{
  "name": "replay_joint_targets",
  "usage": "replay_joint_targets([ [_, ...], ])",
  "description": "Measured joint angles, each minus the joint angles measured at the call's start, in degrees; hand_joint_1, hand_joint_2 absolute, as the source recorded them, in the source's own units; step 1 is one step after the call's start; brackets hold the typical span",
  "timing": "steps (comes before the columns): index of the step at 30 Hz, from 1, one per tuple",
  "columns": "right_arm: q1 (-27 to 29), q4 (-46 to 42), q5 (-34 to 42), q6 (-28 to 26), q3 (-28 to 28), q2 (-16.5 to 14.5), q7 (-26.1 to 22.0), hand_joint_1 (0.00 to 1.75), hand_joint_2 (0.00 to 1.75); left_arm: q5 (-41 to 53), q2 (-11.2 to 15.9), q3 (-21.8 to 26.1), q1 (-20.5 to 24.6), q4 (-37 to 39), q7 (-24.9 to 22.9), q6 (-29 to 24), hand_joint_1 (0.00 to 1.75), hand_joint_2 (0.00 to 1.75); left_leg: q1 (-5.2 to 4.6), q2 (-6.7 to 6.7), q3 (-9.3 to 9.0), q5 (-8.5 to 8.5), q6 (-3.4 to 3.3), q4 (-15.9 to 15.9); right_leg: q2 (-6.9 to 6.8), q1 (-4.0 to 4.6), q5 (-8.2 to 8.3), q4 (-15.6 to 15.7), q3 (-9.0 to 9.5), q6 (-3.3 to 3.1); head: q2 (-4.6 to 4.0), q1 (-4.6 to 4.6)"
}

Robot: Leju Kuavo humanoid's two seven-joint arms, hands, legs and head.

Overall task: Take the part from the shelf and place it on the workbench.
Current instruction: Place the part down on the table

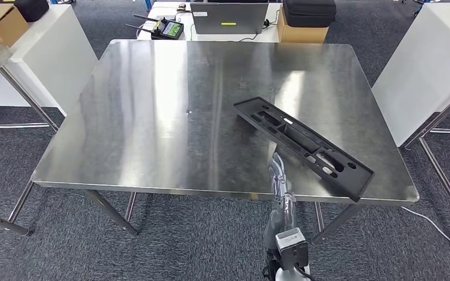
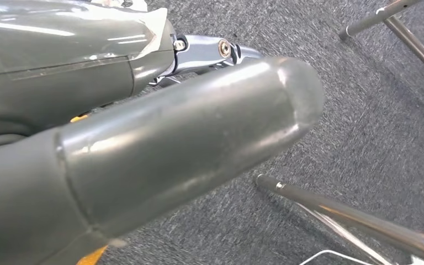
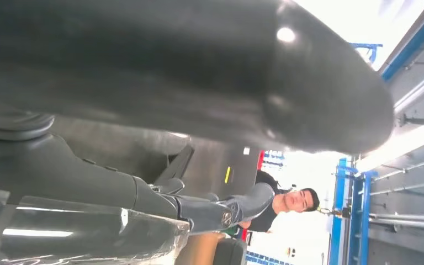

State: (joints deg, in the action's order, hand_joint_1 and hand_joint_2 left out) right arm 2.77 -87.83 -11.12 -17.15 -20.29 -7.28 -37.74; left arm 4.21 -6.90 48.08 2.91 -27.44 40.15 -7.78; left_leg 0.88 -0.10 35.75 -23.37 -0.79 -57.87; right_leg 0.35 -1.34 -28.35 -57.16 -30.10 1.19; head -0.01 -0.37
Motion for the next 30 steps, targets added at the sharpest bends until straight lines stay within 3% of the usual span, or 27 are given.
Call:
replay_joint_targets([
  [1, -0.04, 0.22, 0.32, 0.00, 0.33, -0.13, -0.07, 0.00, 0.00, 0.38, -0.10, 0.40, -0.13, -0.23, 0.01, -0.02, 0.00, 0.00, 0.20, -0.01, 0.47, -1.33, 0.25, -1.03, -0.09, -0.17, 0.37, 0.06, -0.13, -0.58, 0.00, -0.02],
  [3, 0.07, 0.33, 0.50, -0.03, 0.93, -0.35, 0.02, 0.00, 0.00, 0.85, -0.25, 1.20, -0.15, -0.60, 0.01, -0.06, 0.00, 0.00, 0.47, 0.00, 2.34, -6.52, 0.68, -6.51, -0.27, -0.11, 1.22, 0.09, -0.73, -1.62, 0.01, -0.07],
  [5, 0.27, 0.44, 0.22, 0.22, 1.45, -0.37, 0.38, 0.00, 0.00, 1.02, -0.38, 2.06, -0.12, -0.89, 0.01, -0.45, 0.00, 0.00, 0.49, -0.04, 4.28, -11.18, 0.99, -13.89, -0.35, 0.27, 2.05, 0.02, -1.78, -2.08, 0.00, -0.11],
  [6, 0.34, 0.60, 0.00, 0.50, 1.72, -0.37, 0.55, 0.00, 0.00, 1.03, -0.48, 2.57, -0.12, -1.01, 0.01, -0.82, 0.00, 0.00, 0.49, -0.04, 4.41, -12.04, 1.02, -16.09, -0.35, 0.44, 2.46, -0.01, -2.32, -2.12, 0.00, -0.12],
  [7, 0.34, 0.82, -0.25, 0.81, 1.95, -0.37, 0.63, 0.00, 0.00, 0.96, -0.65, 3.12, -0.14, -1.17, 0.01, -1.20, 0.00, 0.00, 0.49, -0.04, 3.53, -11.82, 0.96, -16.22, -0.34, 0.59, 2.85, -0.02, -2.81, -2.12, 0.00, -0.12],
  [8, 0.29, 1.13, -0.57, 1.12, 2.21, -0.38, 0.62, 0.00, 0.00, 0.86, -0.92, 3.70, -0.15, -1.37, 0.01, -1.53, 0.00, 0.00, 0.49, -0.04, 1.53, -10.82, 0.78, -14.17, -0.30, 0.69, 3.23, -0.02, -3.25, -2.03, 0.01, -0.12],
  [11, 0.09, 2.13, -1.32, 1.69, 2.97, -0.48, 0.26, 0.00, 0.00, 0.68, -1.76, 5.11, -0.17, -2.43, 0.01, -1.88, 0.00, 0.00, 0.25, -0.12, -7.12, -7.73, -0.07, -2.22, -0.28, 1.01, 4.22, -0.05, -3.98, -1.31, 0.01, -0.08],
  [13, 0.00, 2.59, -1.53, 1.79, 3.25, -0.56, -0.05, 0.00, 0.00, 0.68, -2.17, 5.72, -0.28, -2.98, 0.01, -1.88, 0.00, 0.00, -0.15, -0.18, -9.02, -7.28, -0.47, 0.90, -0.42, 1.15, 4.82, -0.04, -4.12, -0.62, 0.01, -0.02],
  [15, 0.06, 2.93, -1.71, 1.80, 3.47, -0.64, -0.31, 0.00, 0.00, 0.68, -2.57, 6.34, -0.49, -3.35, 0.01, -1.87, 0.00, 0.00, -0.36, -0.03, -8.44, -6.42, -1.14, 1.18, -0.49, 1.11, 5.28, -0.08, -4.26, 0.13, 0.01, 0.03],
  [16, 0.15, 3.04, -1.84, 1.80, 3.63, -0.67, -0.36, 0.00, 0.00, 0.69, -2.78, 6.59, -0.56, -3.49, 0.01, -1.83, 0.00, 0.00, -0.35, 0.12, -7.96, -5.83, -1.60, 1.41, -0.47, 1.10, 4.61, -0.70, -4.72, 0.26, 0.01, 0.04],
  [18, 0.33, 3.22, -2.34, 1.70, 4.04, -0.67, -0.29, 0.00, 0.00, 0.74, -3.16, 6.92, -0.70, -3.73, 0.01, -1.58, 0.00, 0.00, -0.27, 0.45, -6.54, -4.42, -2.52, 1.78, -0.42, 1.06, 0.54, -4.99, -6.46, -0.20, 0.01, 0.24],
  [20, 0.49, 3.40, -3.10, 1.29, 4.34, -0.68, 0.10, 0.00, 0.00, 0.94, -3.36, 7.09, -0.87, -3.89, 0.01, -1.20, 0.00, 0.00, -0.44, 0.62, -4.86, -3.18, -2.85, 1.72, -0.37, 0.97, -4.36, -12.17, -8.36, -0.62, 0.01, 0.43],
  [21, 0.58, 3.47, -3.45, 1.04, 4.44, -0.68, 0.37, 0.00, 0.00, 1.07, -3.46, 7.14, -0.95, -3.91, 0.01, -1.01, 0.00, 0.00, -0.49, 0.70, -3.98, -2.54, -2.82, 1.69, -0.37, 0.93, -5.45, -15.03, -8.64, -0.38, 0.01, 0.44],
  [22, 0.67, 3.53, -3.69, 0.83, 4.55, -0.71, 0.63, 0.00, 0.00, 1.22, -3.57, 7.18, -1.00, -3.92, 0.01, -0.86, 0.00, 0.00, -0.52, 0.78, -3.19, -1.90, -2.75, 1.63, -0.38, 0.88, -5.33, -16.28, -8.10, 0.15, 0.01, 0.47],
  [23, 0.75, 3.57, -3.81, 0.71, 4.64, -0.73, 0.85, 0.00, 0.00, 1.35, -3.67, 7.18, -1.03, -3.92, 0.01, -0.68, 0.00, 0.00, -0.53, 0.84, -2.43, -1.28, -2.64, 1.56, -0.38, 0.83, -4.29, -15.51, -6.57, 0.80, 0.01, 0.50],
  [25, 0.81, 3.58, -3.97, 0.57, 4.85, -0.88, 1.44, 0.00, 0.00, 1.72, -3.80, 7.18, -1.03, -3.92, 0.01, -0.24, 0.00, 0.00, -0.55, 0.87, -1.18, -0.17, -2.26, 1.30, -0.40, 0.73, -2.05, -8.65, -0.97, 1.55, 0.01, 0.54],
  [27, 0.88, 3.61, -4.16, 0.34, 5.19, -1.24, 2.14, 0.00, 0.00, 2.20, -3.83, 7.18, -1.01, -3.92, 0.01, 0.20, 0.00, 0.00, -0.71, 0.88, -0.18, 0.81, -1.66, 0.89, -0.38, 1.02, -2.11, -0.65, 4.12, 1.16, 0.01, 0.46],
  [28, 0.99, 3.70, -4.25, 0.14, 5.44, -1.44, 2.57, 0.00, 0.00, 2.40, -3.82, 7.18, -0.99, -3.92, 0.01, 0.34, 0.00, 0.00, -0.77, 0.90, 0.10, 1.27, -1.32, 0.77, -0.37, 1.23, -2.51, 1.46, 5.18, 0.81, 0.01, 0.42],
  [30, 1.10, 4.56, -4.43, -0.23, 5.99, -1.74, 3.77, 0.00, 0.00, 2.79, -3.74, 7.19, -0.96, -3.92, 0.01, 0.49, 0.00, 0.00, -0.65, 0.89, 0.39, 1.94, -0.67, 0.63, -0.37, 1.15, -2.34, 2.27, 4.93, 0.00, 0.01, 0.37],
])
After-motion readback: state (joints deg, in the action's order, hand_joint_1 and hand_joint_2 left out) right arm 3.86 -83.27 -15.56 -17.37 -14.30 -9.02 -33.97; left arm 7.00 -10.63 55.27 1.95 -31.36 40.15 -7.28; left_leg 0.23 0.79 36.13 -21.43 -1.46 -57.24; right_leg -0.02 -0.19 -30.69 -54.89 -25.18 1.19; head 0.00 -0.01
